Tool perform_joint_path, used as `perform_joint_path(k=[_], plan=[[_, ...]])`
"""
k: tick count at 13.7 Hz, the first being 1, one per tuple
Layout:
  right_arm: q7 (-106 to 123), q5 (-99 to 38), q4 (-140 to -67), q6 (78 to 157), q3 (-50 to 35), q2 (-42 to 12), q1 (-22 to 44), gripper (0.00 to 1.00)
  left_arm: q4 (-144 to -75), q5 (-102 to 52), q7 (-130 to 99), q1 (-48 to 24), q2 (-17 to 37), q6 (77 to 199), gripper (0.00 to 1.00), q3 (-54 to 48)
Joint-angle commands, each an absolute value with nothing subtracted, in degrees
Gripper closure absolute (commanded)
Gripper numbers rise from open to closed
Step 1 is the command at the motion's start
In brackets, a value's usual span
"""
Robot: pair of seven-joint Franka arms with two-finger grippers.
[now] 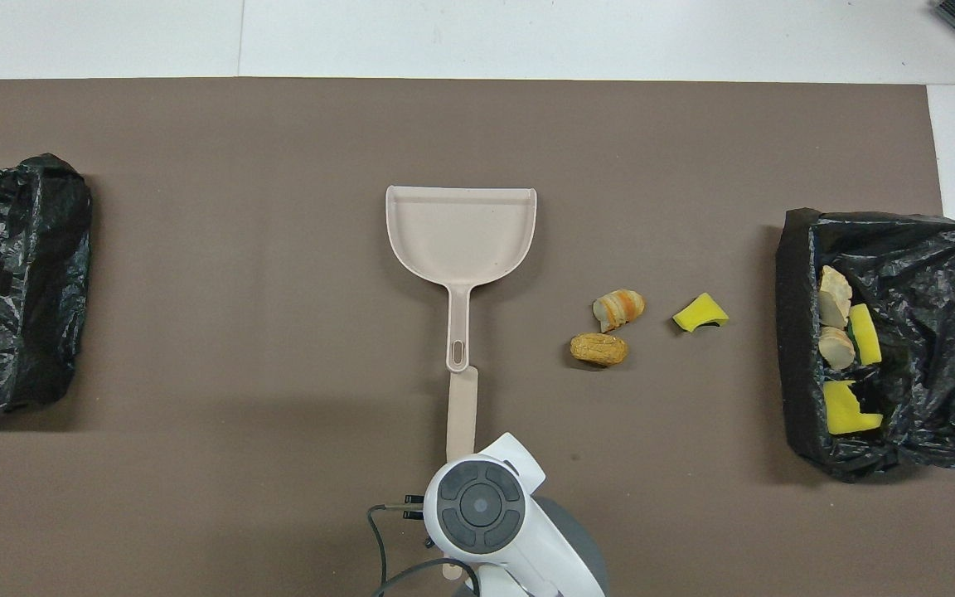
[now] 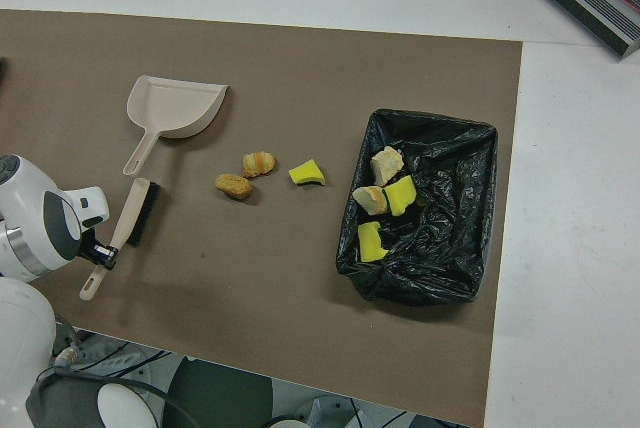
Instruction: Sweep and dump trash in bin
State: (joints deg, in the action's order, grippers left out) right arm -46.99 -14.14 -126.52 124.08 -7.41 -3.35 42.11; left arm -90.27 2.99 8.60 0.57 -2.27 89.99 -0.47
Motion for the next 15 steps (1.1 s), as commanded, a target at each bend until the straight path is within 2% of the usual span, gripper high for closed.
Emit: perform_joint_path(k=[1,5,9,11,13,15], plan=[[-45.88,-15.47,-125.42,117.97,-6.95,0.07,40.18,1.00,-89.74,2.90,8.88,1.23,-2.64,88.25,0.00,-0.79],[-40.71,-15.47,-125.77,104.79,-6.94,6.14,33.51,1.00,-90.09,2.81,9.23,0.09,-3.34,84.48,0.00,-1.67],[-38.85,-12.76,-125.77,93.54,-6.68,10.54,26.30,1.00,-94.29,-0.50,9.32,-2.89,-5.53,84.46,0.00,-2.20],[-38.32,-9.16,-125.86,92.46,-6.68,10.81,23.22,1.00,-95.71,-4.12,8.88,-3.51,-5.80,85.94,0.00,-2.46],[-38.15,-6.78,-125.77,94.21,-6.68,9.94,20.32,1.00,-96.41,-4.39,7.57,-8.67,-5.36,87.88,0.00,-2.55],[-36.84,-5.37,-125.77,97.11,-6.68,8.53,14.10,1.00,-98.60,-5.01,0.66,-11.32,-5.10,92.08,0.00,-2.72]])
